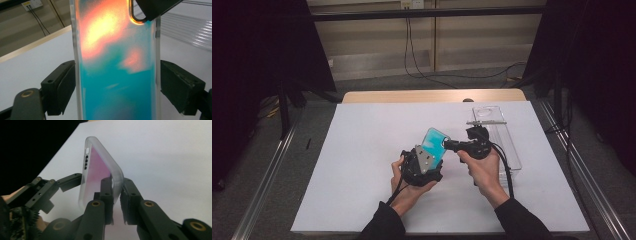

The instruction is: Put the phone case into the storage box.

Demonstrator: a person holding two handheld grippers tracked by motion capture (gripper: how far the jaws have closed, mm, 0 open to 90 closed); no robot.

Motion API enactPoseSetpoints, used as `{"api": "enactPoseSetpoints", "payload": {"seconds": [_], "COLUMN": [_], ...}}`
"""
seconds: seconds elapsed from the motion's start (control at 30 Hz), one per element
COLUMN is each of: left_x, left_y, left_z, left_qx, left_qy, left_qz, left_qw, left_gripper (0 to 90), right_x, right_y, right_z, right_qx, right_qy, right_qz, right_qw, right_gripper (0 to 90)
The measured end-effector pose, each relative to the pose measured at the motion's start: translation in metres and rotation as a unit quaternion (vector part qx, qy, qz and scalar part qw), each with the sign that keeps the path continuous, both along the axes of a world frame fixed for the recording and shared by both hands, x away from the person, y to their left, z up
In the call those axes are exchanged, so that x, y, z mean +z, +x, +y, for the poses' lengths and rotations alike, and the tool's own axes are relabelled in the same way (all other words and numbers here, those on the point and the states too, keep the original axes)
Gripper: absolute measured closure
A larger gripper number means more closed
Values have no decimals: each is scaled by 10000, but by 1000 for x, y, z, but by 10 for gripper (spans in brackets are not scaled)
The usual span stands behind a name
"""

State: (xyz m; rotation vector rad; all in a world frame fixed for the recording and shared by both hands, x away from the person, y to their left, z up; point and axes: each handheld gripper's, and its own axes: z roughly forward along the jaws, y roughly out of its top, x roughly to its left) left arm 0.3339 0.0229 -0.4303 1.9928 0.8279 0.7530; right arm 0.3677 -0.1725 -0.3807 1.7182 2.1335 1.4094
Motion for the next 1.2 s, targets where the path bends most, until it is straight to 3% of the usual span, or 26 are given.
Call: {"api": "enactPoseSetpoints", "payload": {"seconds": [0.13,0.33,0.43,0.6,0.67,0.77,1.07,1.2], "left_x": [1,4,7,9,10,12,21,24], "left_y": [2,4,3,4,6,5,3,4], "left_z": [3,7,8,12,14,17,30,37], "left_qx": [47,-37,-126,-220,-228,-231,-260,-269], "left_qy": [-77,-365,-499,-707,-880,-917,-1043,-1211], "left_qz": [-13,63,8,206,348,301,418,549], "left_qw": [10000,9993,9987,9970,9953,9951,9933,9908], "left_gripper": [169,153,136,80,79,70,54,47], "right_x": [3,9,12,15,16,16,20,22], "right_y": [-3,-5,-6,-5,-5,-4,-4,-4], "right_z": [2,6,7,5,3,0,-9,-15], "right_qx": [99,154,152,135,114,87,-3,-27], "right_qy": [186,177,116,60,11,-48,-200,-228], "right_qz": [-116,-329,-440,-546,-603,-651,-961,-1077], "right_qw": [9997,9992,9988,9984,9981,9978,9952,9939], "right_gripper": [826,834,839,847,847,847,846,846]}}
